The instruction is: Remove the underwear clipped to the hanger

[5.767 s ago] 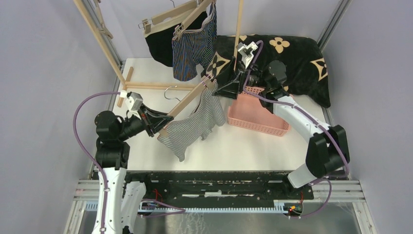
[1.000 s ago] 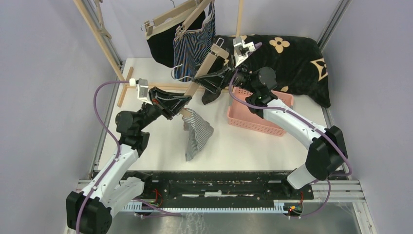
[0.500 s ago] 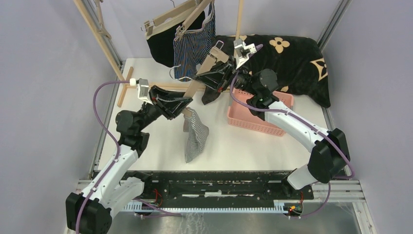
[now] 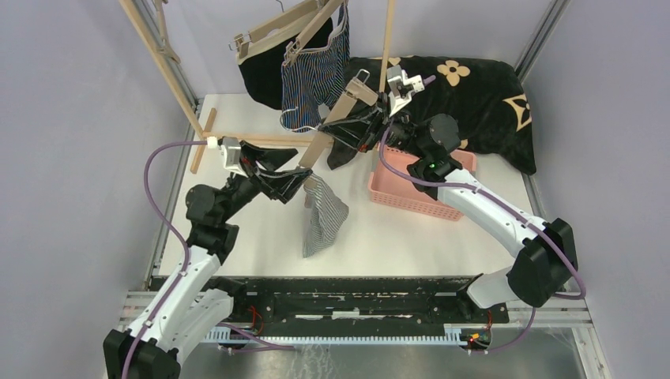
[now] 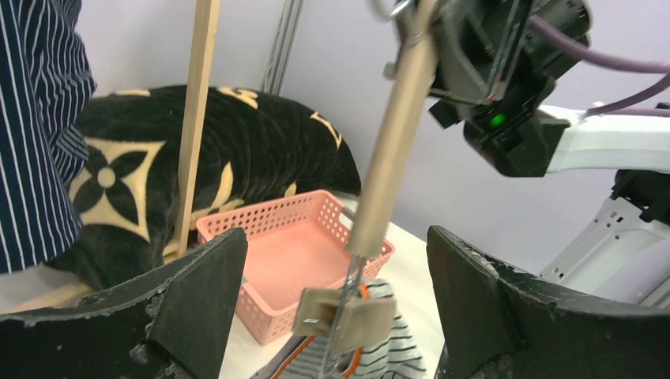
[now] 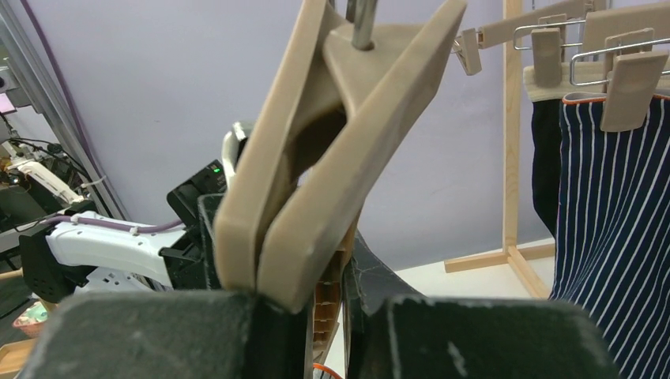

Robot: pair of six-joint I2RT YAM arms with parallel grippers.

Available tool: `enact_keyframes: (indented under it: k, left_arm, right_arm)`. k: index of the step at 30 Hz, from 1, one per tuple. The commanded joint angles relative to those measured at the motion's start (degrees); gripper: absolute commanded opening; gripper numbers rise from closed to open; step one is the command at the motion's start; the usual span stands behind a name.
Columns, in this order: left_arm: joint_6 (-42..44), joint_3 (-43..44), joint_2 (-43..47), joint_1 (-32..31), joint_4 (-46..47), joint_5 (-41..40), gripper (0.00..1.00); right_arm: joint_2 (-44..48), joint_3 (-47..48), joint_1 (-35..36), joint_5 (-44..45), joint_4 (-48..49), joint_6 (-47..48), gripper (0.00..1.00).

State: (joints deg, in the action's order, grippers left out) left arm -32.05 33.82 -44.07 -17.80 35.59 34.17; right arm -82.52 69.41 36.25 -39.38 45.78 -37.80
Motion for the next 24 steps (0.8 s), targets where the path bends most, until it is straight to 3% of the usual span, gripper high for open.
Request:
enact_keyframes:
  k: [1,9,16,18,20,21,24]
  left_arm:
    - [2.56,-1.75,-0.49,-0.13,-0.01,-0.45,0.9]
    - [-0.37,-2.66,-2.08,-0.17,4.18,2.17,0.87]
    - [-0.47,-2.16,-2.53,-0.11,4.57,2.83,0.73]
    - [-0.47,-2.0,-2.72,-0.13,4.61,2.62,0.54]
    - [-0.05,-1.56,-3.04,-0.13,3.75,2.39,0.14]
    - [0.36,-1.04,-3.26,-0.11,2.83,2.39,0.04]
    - [1.8,0.13,-3.72,-0.17,1.47,3.98,0.03]
  right_arm:
    - [3.11,-0.42,-0.05,1.23,4.09,0.15,0.01]
    - [2.92,0.35,-0.08,1.48,4.31,0.99,0.01]
    - [1.28,1.84,-0.09,3.43,2.84,2.92,0.01]
    - [0.48,2.4,-0.04,3.54,2.65,3.03,0.01]
    - [-0.1,2.57,-0.11,3.84,2.65,3.13,0.01]
    - [-0.24,2.7,-0.05,3.94,2.65,3.21,0.01]
    - [-0.64,2.87,-0.08,3.82,2.41,3.42,0.01]
